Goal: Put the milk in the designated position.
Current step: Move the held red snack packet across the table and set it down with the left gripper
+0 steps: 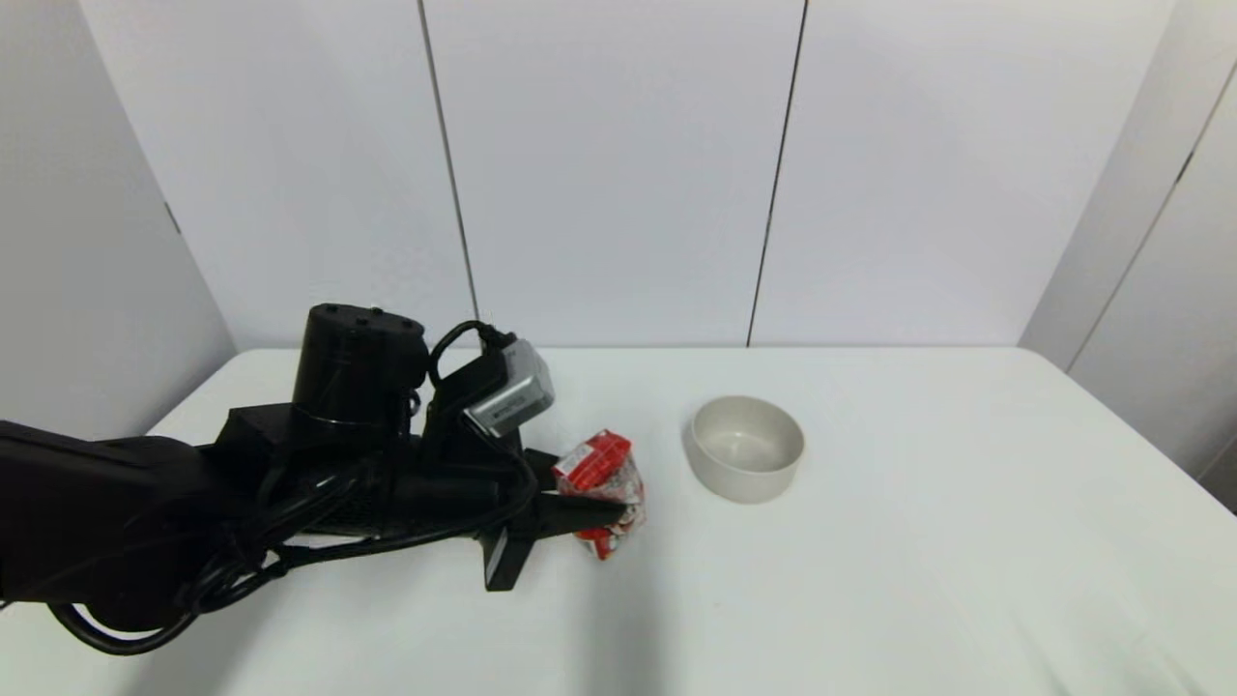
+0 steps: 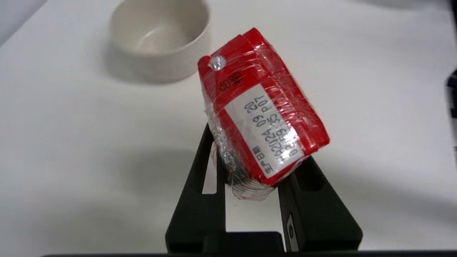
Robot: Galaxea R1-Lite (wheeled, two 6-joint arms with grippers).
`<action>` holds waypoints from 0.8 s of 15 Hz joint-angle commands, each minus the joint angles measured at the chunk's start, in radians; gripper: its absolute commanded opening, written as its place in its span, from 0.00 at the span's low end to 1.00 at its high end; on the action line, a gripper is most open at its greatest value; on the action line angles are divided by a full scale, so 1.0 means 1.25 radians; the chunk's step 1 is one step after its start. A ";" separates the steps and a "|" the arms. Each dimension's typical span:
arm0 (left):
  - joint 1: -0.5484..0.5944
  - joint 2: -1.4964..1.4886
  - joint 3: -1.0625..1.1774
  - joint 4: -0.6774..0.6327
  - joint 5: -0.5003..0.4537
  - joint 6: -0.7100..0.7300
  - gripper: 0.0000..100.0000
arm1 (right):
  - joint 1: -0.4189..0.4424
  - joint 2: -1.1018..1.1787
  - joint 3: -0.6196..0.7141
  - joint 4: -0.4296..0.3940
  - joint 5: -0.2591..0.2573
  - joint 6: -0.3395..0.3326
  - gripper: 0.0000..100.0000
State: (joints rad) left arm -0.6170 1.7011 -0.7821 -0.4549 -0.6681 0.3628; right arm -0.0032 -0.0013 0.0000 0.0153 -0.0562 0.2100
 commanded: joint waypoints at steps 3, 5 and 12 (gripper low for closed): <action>-0.137 0.096 -0.116 0.017 0.014 0.008 0.00 | -0.001 0.001 0.000 0.000 0.000 0.001 1.00; -0.164 0.150 -0.166 0.012 0.056 0.010 0.00 | 0.000 0.001 0.000 0.000 0.000 0.001 1.00; -0.196 0.331 -0.335 0.010 0.061 0.008 0.00 | -0.001 0.001 0.000 0.000 0.000 0.001 1.00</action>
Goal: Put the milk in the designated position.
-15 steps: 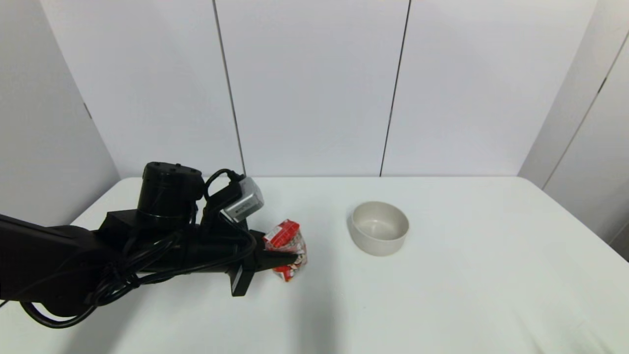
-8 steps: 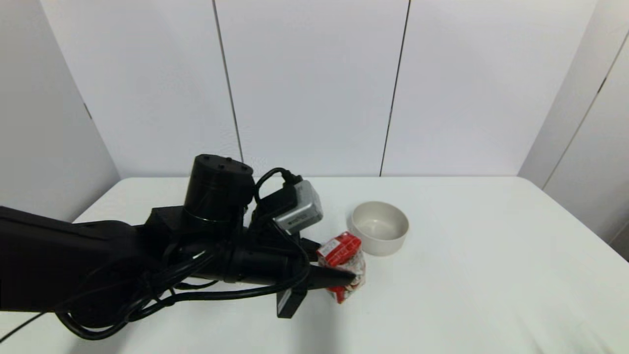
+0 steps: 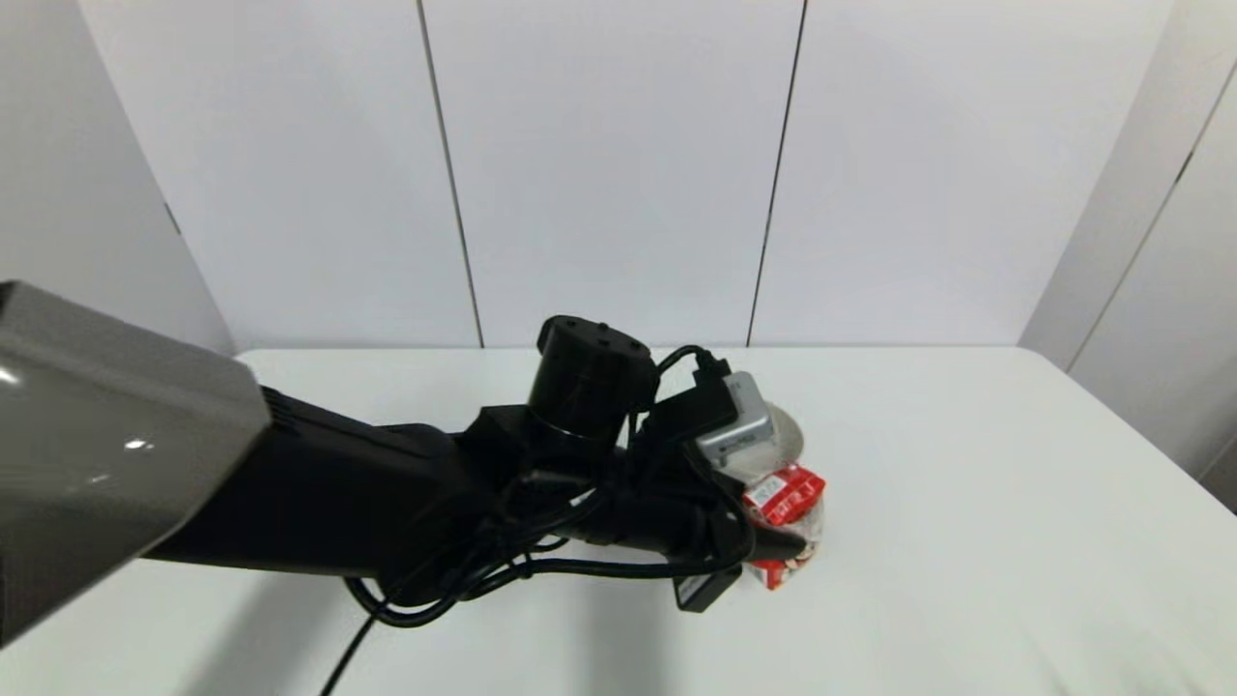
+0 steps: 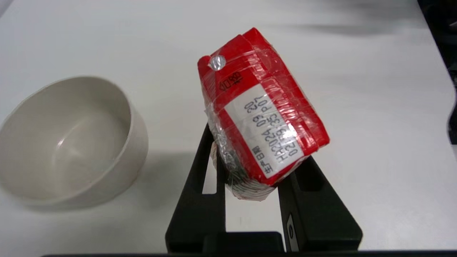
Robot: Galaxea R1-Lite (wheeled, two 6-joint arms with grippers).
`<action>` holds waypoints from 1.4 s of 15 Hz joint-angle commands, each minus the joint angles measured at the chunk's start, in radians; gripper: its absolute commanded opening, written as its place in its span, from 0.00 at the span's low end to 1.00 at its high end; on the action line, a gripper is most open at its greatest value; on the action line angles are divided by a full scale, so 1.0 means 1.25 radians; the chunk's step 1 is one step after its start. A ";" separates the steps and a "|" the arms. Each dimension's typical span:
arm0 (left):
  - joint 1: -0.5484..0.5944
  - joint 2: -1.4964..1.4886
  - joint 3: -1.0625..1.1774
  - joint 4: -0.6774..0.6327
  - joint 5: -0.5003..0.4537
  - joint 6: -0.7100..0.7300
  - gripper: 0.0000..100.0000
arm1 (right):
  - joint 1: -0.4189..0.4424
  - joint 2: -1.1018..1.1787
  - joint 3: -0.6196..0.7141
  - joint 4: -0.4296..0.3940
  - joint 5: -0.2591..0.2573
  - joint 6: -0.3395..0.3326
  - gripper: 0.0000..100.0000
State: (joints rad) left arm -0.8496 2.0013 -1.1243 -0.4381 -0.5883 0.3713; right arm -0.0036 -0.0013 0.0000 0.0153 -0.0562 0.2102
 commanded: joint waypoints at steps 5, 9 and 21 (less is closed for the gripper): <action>-0.011 0.133 -0.073 -0.002 -0.002 -0.004 0.00 | 0.000 0.001 0.000 0.000 0.000 0.001 1.00; -0.010 0.148 -0.081 -0.002 -0.002 -0.005 0.00 | 0.000 0.001 0.000 0.000 0.000 0.001 1.00; -0.001 0.129 -0.100 0.011 0.004 -0.023 1.00 | -0.001 0.001 0.000 0.000 0.000 0.001 1.00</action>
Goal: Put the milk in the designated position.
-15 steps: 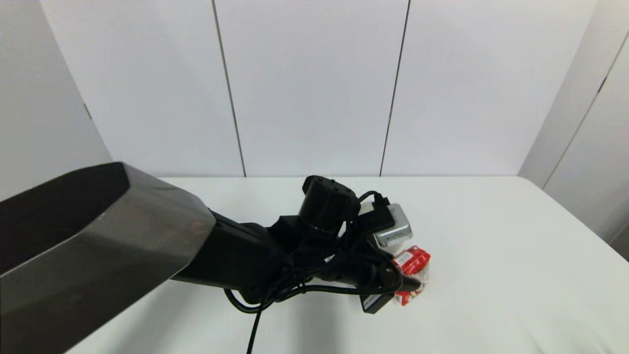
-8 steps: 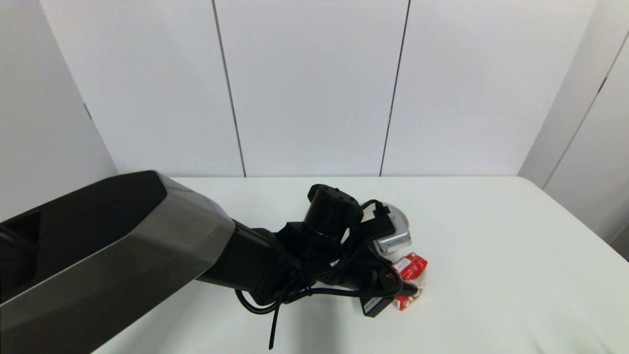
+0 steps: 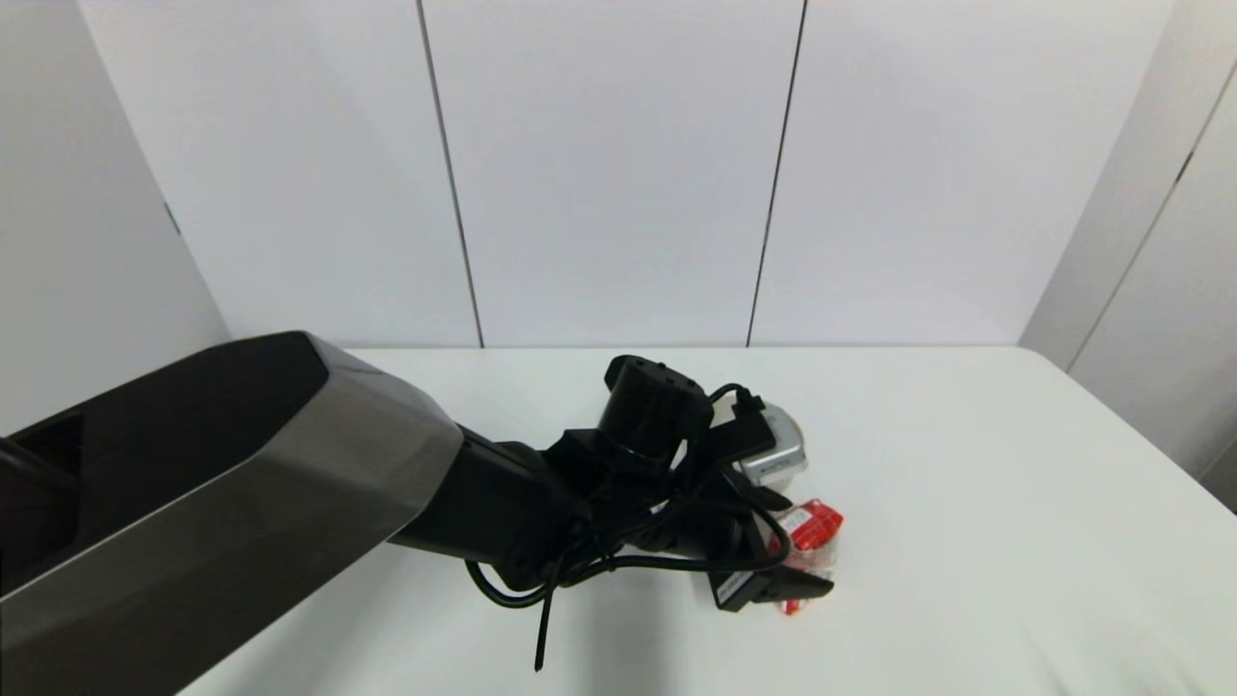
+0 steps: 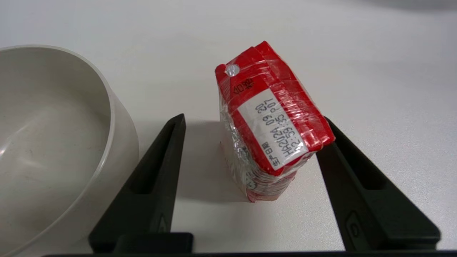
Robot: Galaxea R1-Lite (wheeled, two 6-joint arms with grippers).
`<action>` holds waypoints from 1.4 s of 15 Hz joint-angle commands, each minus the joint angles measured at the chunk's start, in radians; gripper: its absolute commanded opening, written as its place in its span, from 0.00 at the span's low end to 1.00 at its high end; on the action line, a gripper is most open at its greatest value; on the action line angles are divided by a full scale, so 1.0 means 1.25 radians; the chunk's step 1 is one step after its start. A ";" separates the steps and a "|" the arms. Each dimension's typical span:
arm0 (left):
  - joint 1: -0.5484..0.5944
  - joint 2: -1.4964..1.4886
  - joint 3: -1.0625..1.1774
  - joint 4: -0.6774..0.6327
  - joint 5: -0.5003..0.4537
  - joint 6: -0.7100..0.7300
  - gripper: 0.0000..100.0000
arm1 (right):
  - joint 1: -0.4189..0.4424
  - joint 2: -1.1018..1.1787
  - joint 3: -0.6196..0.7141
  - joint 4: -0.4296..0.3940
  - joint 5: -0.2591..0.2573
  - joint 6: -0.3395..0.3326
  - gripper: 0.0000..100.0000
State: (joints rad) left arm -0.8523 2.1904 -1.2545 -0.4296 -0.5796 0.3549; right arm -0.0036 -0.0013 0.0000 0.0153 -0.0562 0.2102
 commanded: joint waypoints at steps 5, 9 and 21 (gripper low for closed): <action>0.024 -0.166 0.108 0.069 -0.001 -0.015 1.00 | 0.000 0.001 0.000 0.000 0.000 0.001 1.00; 0.072 -0.353 0.246 0.098 0.046 -0.021 1.00 | 0.000 0.001 0.000 0.000 0.000 0.001 1.00; 0.336 -0.967 0.673 0.070 0.267 -0.118 1.00 | -0.001 0.001 0.000 0.000 0.000 0.001 1.00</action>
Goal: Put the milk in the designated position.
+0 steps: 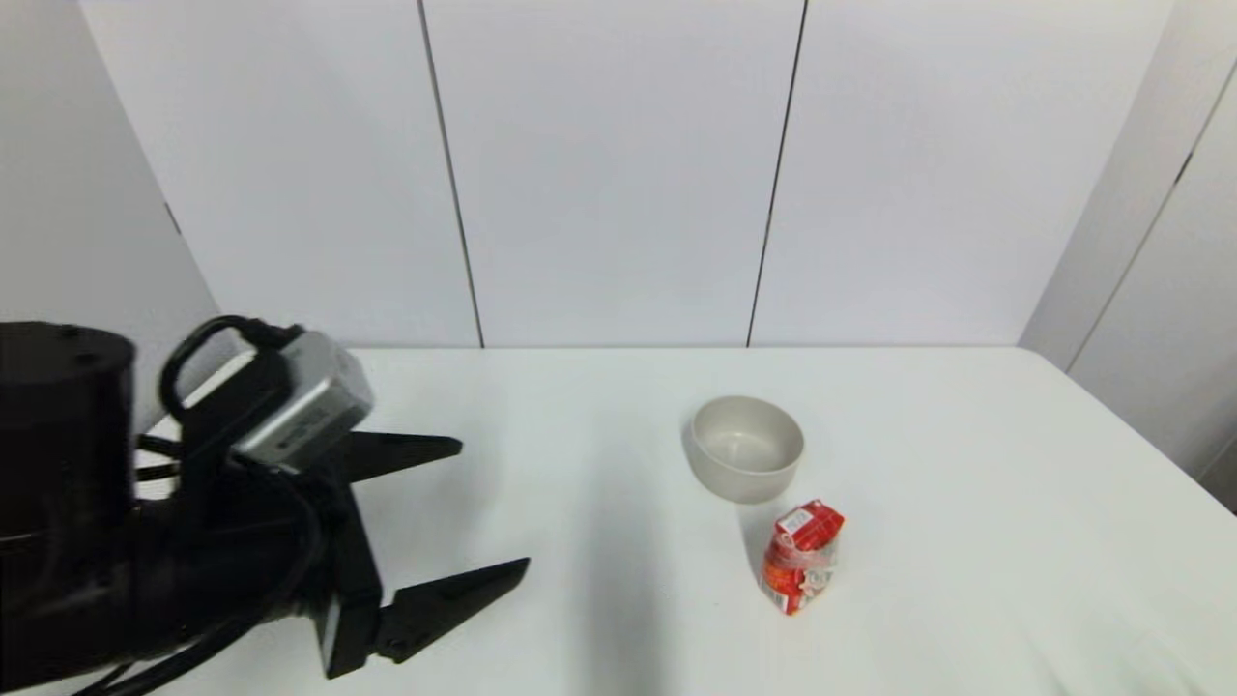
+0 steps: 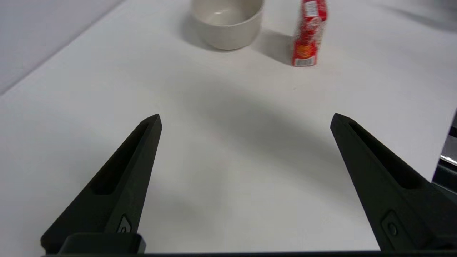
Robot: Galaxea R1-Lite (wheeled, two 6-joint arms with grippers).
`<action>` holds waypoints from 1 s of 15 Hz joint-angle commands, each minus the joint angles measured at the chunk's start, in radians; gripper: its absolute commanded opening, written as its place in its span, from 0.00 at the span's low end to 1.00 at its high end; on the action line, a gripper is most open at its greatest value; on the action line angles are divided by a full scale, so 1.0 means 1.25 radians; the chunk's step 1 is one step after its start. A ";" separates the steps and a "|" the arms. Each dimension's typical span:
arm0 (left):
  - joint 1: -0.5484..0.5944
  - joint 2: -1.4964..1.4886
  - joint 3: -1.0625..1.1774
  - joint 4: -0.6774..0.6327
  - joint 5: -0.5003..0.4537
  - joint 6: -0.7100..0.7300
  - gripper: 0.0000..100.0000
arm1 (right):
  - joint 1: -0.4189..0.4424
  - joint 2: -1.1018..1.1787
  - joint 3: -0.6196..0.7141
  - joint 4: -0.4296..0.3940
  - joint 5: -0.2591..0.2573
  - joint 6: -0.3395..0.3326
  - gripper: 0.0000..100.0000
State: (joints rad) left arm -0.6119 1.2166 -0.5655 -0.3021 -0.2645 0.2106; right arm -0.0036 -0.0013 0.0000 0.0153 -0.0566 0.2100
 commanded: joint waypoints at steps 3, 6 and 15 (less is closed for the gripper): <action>0.327 -0.333 0.233 -0.068 0.015 -0.010 1.00 | -0.001 0.001 0.000 0.000 0.000 0.001 1.00; 0.459 -0.477 0.340 -0.064 0.015 -0.027 1.00 | -0.001 0.001 0.000 0.000 0.000 0.001 1.00; 0.486 -0.813 0.452 0.156 0.191 -0.086 1.00 | 0.000 0.001 0.000 0.000 0.000 0.000 1.00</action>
State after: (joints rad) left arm -0.0066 0.3194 -0.0123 -0.1798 -0.0630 0.1123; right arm -0.0038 -0.0013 0.0000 0.0153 -0.0562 0.2100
